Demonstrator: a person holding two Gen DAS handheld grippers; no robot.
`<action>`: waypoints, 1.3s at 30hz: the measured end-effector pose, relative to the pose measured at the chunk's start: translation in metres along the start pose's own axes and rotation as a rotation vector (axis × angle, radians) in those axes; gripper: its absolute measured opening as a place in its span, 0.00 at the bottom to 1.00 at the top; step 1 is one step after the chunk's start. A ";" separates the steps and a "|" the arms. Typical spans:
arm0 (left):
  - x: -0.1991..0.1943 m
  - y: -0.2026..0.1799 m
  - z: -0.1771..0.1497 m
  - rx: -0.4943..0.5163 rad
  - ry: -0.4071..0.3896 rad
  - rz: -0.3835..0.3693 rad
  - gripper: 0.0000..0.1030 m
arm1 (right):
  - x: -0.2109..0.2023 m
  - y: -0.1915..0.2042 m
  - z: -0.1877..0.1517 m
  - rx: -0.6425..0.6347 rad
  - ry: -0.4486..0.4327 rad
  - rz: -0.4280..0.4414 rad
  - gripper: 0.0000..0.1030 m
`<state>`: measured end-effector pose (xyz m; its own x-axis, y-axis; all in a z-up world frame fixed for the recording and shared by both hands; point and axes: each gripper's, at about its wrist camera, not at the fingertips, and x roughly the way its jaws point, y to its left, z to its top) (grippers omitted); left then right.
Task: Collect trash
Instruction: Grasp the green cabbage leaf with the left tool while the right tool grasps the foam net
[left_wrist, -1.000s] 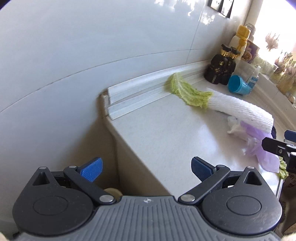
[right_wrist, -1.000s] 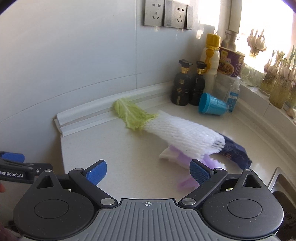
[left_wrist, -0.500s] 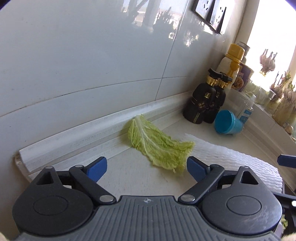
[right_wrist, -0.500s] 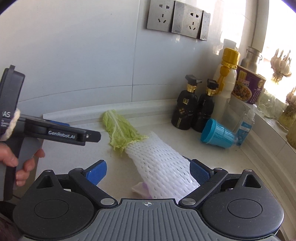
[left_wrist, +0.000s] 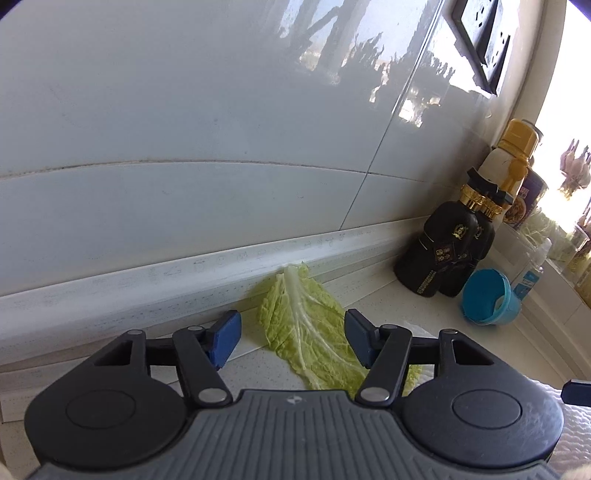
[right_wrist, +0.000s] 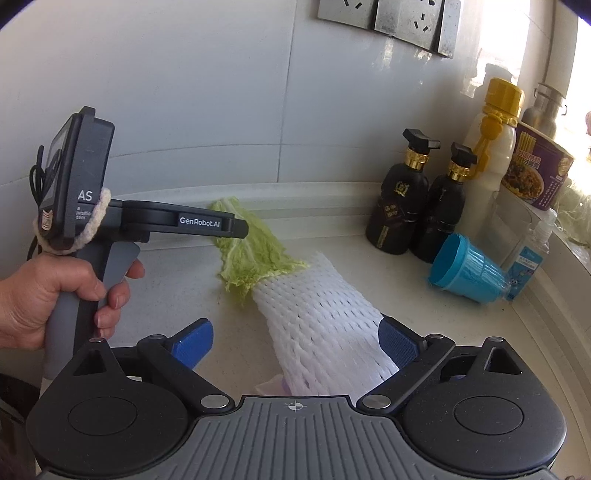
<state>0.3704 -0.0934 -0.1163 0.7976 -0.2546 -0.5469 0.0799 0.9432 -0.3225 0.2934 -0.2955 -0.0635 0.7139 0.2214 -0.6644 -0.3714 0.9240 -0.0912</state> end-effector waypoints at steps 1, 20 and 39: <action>0.002 0.000 0.000 -0.006 0.006 -0.001 0.50 | 0.002 0.000 0.000 0.000 0.000 0.002 0.93; 0.030 -0.007 0.002 -0.107 0.049 0.076 0.06 | 0.022 -0.015 -0.004 0.096 0.029 -0.003 0.35; -0.043 -0.025 0.034 0.005 -0.039 0.005 0.04 | -0.024 -0.021 0.018 0.162 -0.075 -0.058 0.07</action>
<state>0.3548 -0.0986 -0.0586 0.8204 -0.2418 -0.5181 0.0791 0.9455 -0.3160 0.2952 -0.3142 -0.0321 0.7758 0.1834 -0.6037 -0.2319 0.9727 -0.0026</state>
